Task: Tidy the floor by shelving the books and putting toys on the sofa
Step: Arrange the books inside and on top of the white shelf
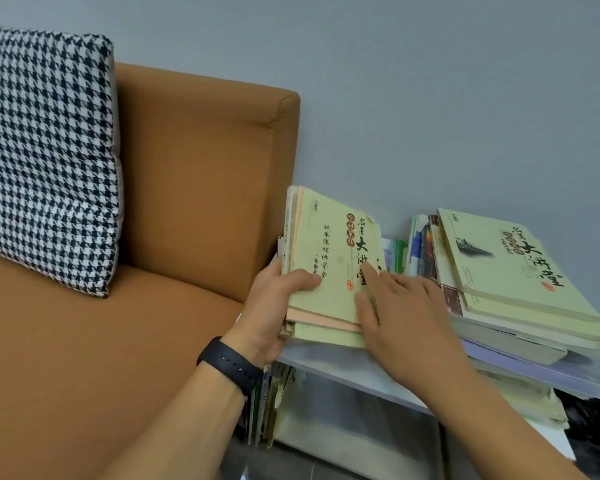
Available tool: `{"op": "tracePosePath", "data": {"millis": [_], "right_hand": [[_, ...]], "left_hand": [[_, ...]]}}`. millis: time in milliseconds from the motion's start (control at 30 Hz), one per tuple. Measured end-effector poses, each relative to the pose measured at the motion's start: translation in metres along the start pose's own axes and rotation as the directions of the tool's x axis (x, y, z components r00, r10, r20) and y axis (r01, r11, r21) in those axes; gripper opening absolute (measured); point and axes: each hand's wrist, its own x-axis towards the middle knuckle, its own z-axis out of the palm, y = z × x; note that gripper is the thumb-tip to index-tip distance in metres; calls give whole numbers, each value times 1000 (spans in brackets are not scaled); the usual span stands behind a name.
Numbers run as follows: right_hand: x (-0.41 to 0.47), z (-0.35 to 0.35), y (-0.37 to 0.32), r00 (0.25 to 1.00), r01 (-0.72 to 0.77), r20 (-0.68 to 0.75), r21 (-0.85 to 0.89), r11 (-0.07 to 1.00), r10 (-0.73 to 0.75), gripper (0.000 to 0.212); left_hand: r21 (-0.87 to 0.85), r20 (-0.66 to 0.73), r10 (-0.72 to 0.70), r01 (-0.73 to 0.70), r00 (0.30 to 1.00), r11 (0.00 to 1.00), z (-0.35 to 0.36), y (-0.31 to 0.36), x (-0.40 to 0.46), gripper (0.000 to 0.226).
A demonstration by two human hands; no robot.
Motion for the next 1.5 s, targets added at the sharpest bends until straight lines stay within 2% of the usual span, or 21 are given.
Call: {"op": "tracePosePath", "data": {"millis": [33,67,133,167,200,267,333,467,600,700,767,867,1033,1133,1233,1367,1433,1500], "right_hand": [[0,-4,-1,998,-21,-56,176,984,31,55],[-1,-9,-3,989,-40,-117,379,925,91,59],[-1,-24,-5,965,-74,-123,722,688,232,78],[-2,-31,-4,965,-96,-67,809,580,254,88],[-4,-37,-2,977,-97,-21,844,528,213,90],[-10,-40,3,998,-55,34,864,501,51,70],[-13,-36,4,999,-32,41,889,457,-9,58],[-16,-26,-2,989,84,-133,856,511,59,53],[-8,-17,-10,952,167,-291,748,642,92,62],[7,-13,-12,933,137,-317,750,648,170,49],[12,-13,-13,918,82,-317,739,668,237,46],[14,-15,-9,932,11,-254,735,678,260,50],[17,-22,-1,961,-65,-138,730,681,240,35],[18,-21,2,964,-69,-130,719,691,231,36],[19,-19,3,962,-59,-146,717,694,232,40],[20,-17,3,961,-62,-141,728,683,238,40],[21,-18,3,962,-56,-141,733,677,233,40],[21,-19,2,961,-47,-154,731,680,231,42]], "left_hand": [[-31,0,50,-50,999,998,0,5,0,56],[-67,10,94,-94,995,993,-2,11,-1,58],[-151,64,154,-143,986,978,-6,21,-2,66],[-192,99,169,-148,981,970,-9,24,-3,72],[-231,143,172,-137,975,963,-11,26,-5,80],[-247,216,164,-109,963,963,-14,25,-9,82],[-132,198,184,-160,963,978,-12,23,-10,67],[147,102,314,-327,944,934,-2,21,-5,64],[189,32,464,-461,885,867,3,23,-6,63],[270,-25,603,-576,797,772,8,20,-8,65],[340,-3,663,-622,749,705,13,13,-9,63],[431,49,666,-617,744,658,12,6,-6,62],[489,28,493,-442,870,752,1,2,3,67],[499,25,454,-405,890,766,-1,-1,8,73],[445,17,447,-407,895,798,0,-1,7,67],[442,3,492,-443,870,780,2,0,3,70],[501,18,522,-460,853,733,3,-2,4,82],[643,15,577,-450,817,620,5,-6,6,97]]}}
